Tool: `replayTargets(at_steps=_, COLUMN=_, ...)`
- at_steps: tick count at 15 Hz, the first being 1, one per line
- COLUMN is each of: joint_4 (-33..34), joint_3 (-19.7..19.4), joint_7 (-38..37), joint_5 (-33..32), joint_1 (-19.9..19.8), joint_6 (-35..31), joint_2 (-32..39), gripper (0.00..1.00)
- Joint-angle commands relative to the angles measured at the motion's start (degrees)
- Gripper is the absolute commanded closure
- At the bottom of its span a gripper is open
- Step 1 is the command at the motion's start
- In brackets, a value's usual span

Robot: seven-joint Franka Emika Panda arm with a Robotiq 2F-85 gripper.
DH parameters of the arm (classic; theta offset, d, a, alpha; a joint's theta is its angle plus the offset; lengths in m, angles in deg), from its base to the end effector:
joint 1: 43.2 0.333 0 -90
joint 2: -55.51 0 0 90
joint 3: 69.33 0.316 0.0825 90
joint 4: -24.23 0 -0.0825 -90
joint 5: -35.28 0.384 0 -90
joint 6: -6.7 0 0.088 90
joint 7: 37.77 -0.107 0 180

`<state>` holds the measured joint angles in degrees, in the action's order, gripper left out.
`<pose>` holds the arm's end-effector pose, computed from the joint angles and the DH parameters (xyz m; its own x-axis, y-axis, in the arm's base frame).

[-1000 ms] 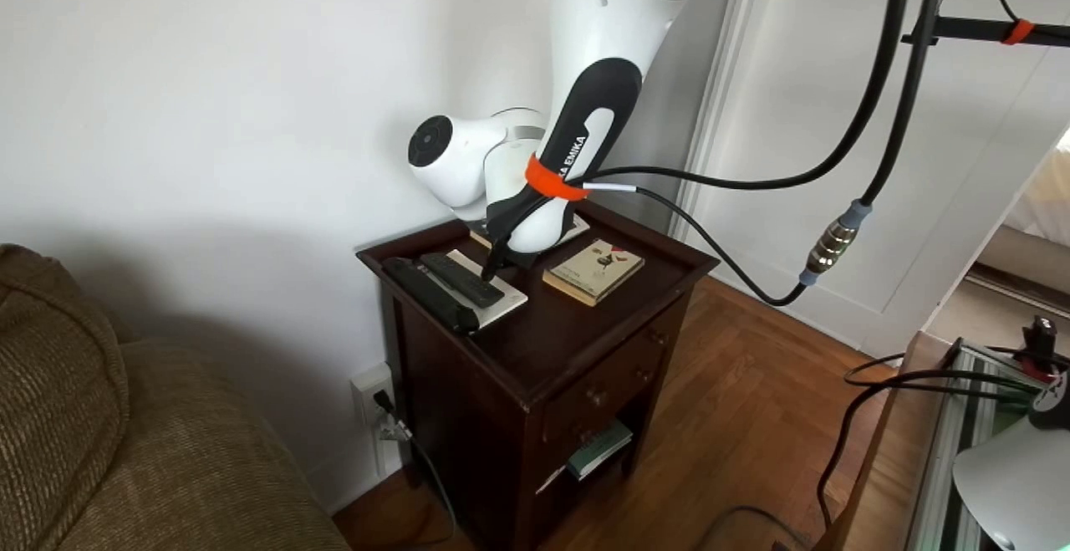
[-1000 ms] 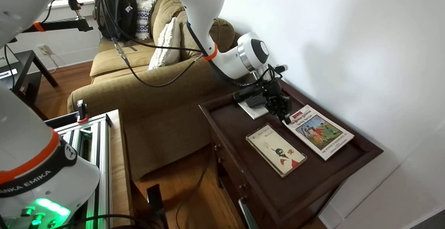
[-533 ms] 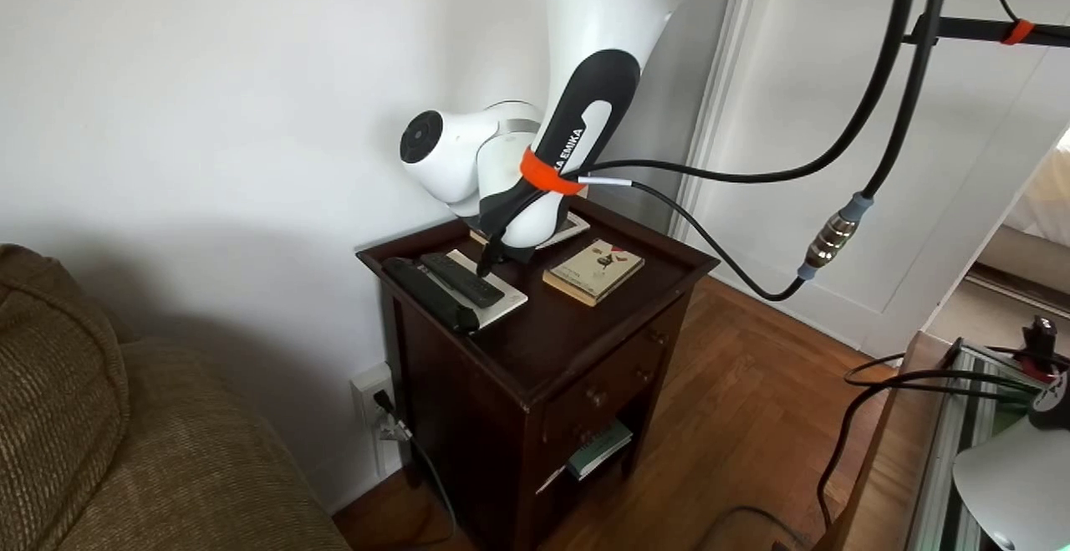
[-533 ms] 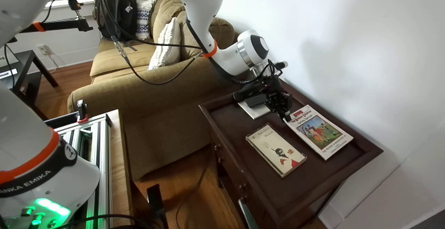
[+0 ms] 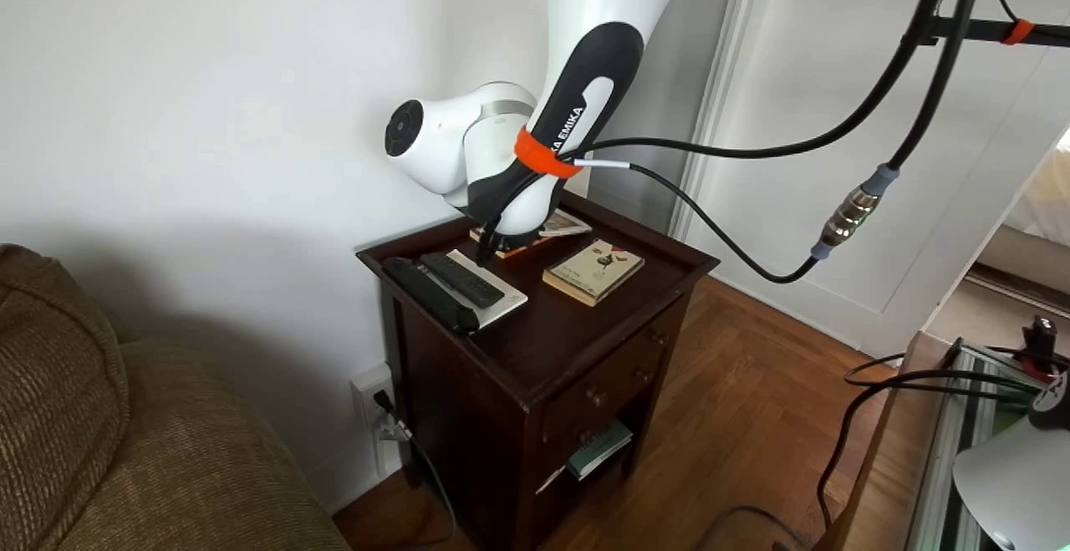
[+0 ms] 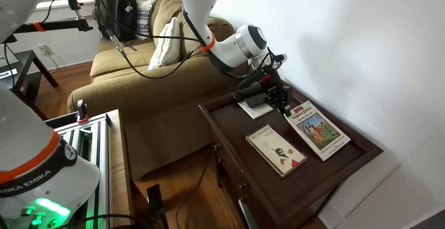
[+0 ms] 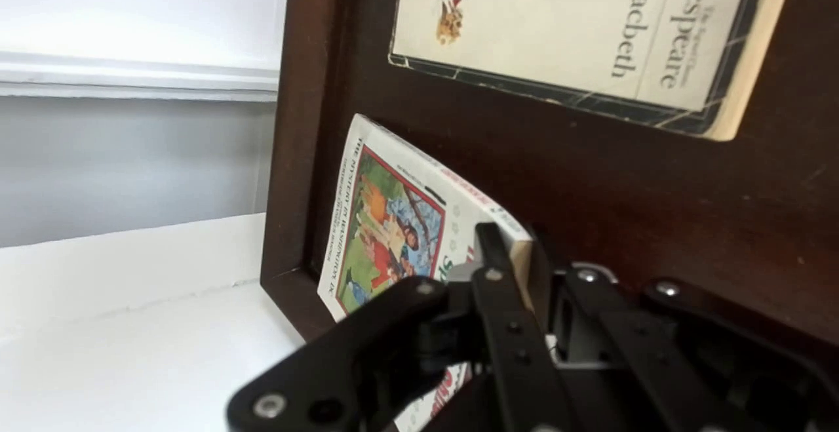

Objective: Place the top two books in front of the table

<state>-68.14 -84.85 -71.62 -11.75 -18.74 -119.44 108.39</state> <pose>0.6487 0.0912 0.0887 0.9715 0.2134 -0.1035 0.2175 -0.6273 0.7478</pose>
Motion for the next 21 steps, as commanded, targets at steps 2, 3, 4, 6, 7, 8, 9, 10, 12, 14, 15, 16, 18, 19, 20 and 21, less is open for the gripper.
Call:
replayTargets(at_steps=2, joint_4=-2.6, joint_3=3.8, joint_7=2.5, joint_5=-2.4, joint_1=-1.7, joint_6=5.8, joint_2=-2.8, gripper=0.97)
replayTargets(at_steps=3, joint_4=-2.9, joint_3=4.0, joint_7=2.7, joint_5=-3.0, joint_1=-1.9, joint_6=6.5, joint_2=-3.1, gripper=0.97)
replayTargets(at_steps=4, joint_4=-3.2, joint_3=4.3, joint_7=2.7, joint_5=-3.6, joint_1=-2.2, joint_6=7.4, joint_2=-3.3, gripper=0.97)
replayTargets(at_steps=6, joint_4=-4.0, joint_3=4.4, joint_7=2.6, joint_5=-5.4, joint_1=-2.1, joint_6=9.7, joint_2=-3.9, gripper=0.97)
replayTargets(at_steps=7, joint_4=-4.4, joint_3=4.7, joint_7=2.8, joint_5=-6.3, joint_1=-2.3, joint_6=10.8, joint_2=-4.2, gripper=0.97)
replayTargets(at_steps=8, joint_4=-4.8, joint_3=5.2, joint_7=2.9, joint_5=-6.9, joint_1=-2.4, joint_6=12.2, joint_2=-4.5, gripper=0.97)
replayTargets(at_steps=9, joint_4=-5.3, joint_3=5.8, joint_7=3.0, joint_5=-7.2, joint_1=-2.8, joint_6=13.3, joint_2=-4.9, gripper=0.97)
replayTargets(at_steps=10, joint_4=-5.3, joint_3=6.6, joint_7=3.0, joint_5=-7.2, joint_1=-3.2, joint_6=14.6, joint_2=-4.9, gripper=0.97)
replayTargets(at_steps=12, joint_4=-5.6, joint_3=7.9, joint_7=2.8, joint_5=-6.9, joint_1=-3.6, joint_6=16.6, joint_2=-5.4, gripper=0.97)
replayTargets(at_steps=14, joint_4=-6.1, joint_3=9.2, joint_7=2.8, joint_5=-6.8, joint_1=-3.9, joint_6=18.1, joint_2=-6.0, gripper=0.97)
replayTargets(at_steps=15, joint_4=-6.4, joint_3=9.8, joint_7=2.8, joint_5=-6.8, joint_1=-4.0, joint_6=18.8, joint_2=-6.3, gripper=0.97)
replayTargets(at_steps=16, joint_4=-6.7, joint_3=10.4, joint_7=2.9, joint_5=-6.9, joint_1=-4.0, joint_6=19.5, joint_2=-6.6, gripper=0.97)
replayTargets(at_steps=18, joint_4=-7.3, joint_3=11.2, joint_7=2.8, joint_5=-7.3, joint_1=-3.9, joint_6=20.6, joint_2=-7.1, gripper=0.97)
replayTargets(at_steps=19, joint_4=-7.6, joint_3=11.7, joint_7=2.9, joint_5=-7.3, joint_1=-4.0, joint_6=20.9, joint_2=-7.4, gripper=0.97)
replayTargets(at_steps=20, joint_4=-8.2, joint_3=12.2, joint_7=3.0, joint_5=-7.4, joint_1=-4.0, joint_6=21.1, joint_2=-7.8, gripper=0.97)
replayTargets(at_steps=21, joint_4=-8.7, joint_3=12.7, joint_7=3.1, joint_5=-7.5, joint_1=-4.2, joint_6=21.0, joint_2=-8.2, gripper=0.97)
